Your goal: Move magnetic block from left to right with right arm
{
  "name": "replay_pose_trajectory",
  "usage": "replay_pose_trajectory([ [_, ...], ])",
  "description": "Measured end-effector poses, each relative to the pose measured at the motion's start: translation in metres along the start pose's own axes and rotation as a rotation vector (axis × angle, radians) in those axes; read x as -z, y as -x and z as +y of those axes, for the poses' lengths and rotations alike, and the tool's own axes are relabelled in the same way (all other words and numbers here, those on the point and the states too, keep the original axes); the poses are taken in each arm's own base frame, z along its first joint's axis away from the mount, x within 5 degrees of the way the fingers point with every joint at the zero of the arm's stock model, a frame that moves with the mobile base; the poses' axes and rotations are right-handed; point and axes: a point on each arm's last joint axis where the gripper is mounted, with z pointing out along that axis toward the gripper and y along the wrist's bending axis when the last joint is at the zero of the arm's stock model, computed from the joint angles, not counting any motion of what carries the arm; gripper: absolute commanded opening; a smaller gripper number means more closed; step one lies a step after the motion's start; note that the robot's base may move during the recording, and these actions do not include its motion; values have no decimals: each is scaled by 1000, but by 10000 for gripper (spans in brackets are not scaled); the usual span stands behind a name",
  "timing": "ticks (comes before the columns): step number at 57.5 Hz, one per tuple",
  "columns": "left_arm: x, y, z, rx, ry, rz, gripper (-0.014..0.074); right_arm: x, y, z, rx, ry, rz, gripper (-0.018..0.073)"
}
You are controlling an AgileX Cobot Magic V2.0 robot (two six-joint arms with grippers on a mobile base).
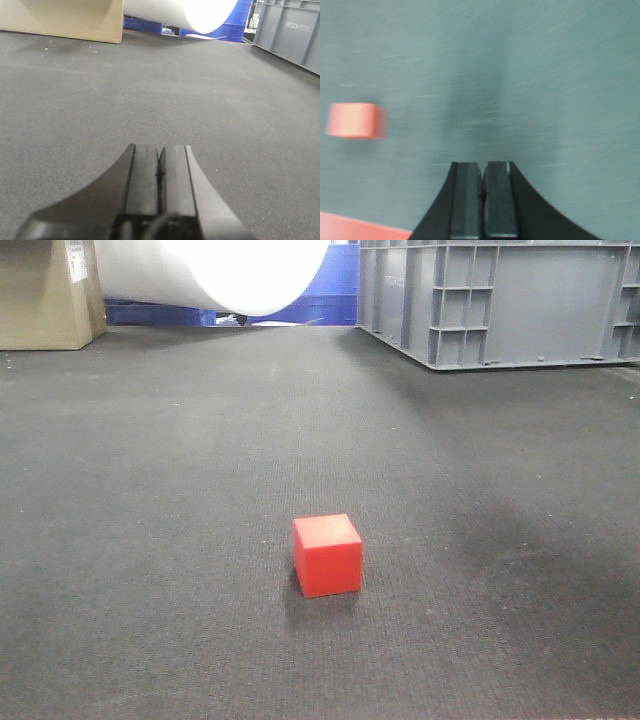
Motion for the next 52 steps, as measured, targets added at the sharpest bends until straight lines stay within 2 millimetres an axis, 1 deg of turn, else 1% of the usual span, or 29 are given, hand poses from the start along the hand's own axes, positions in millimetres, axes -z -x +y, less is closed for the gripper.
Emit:
replay_pose_trajectory([
  [3,0,0,0,0,0,0,-117,7,-5,-10,26,-11,-44,56],
  [9,0,0,0,0,0,0,-117,16,-15,-30,39,-47,-139,56],
  [17,0,0,0,0,0,0,-117,18,-29,-50,47,-118,-272,56],
  [22,0,0,0,0,0,0,-117,17,-38,-58,51,-160,-359,56],
  [28,0,0,0,0,0,0,-117,13,-48,-64,34,-184,-475,56],
  [37,0,0,0,0,0,0,-117,7,-61,-66,12,-181,-658,56],
  [43,0,0,0,0,0,0,-117,10,-70,-66,18,-185,-768,56],
  [52,0,0,0,0,0,0,-117,17,-81,-64,26,-186,-850,56],
])
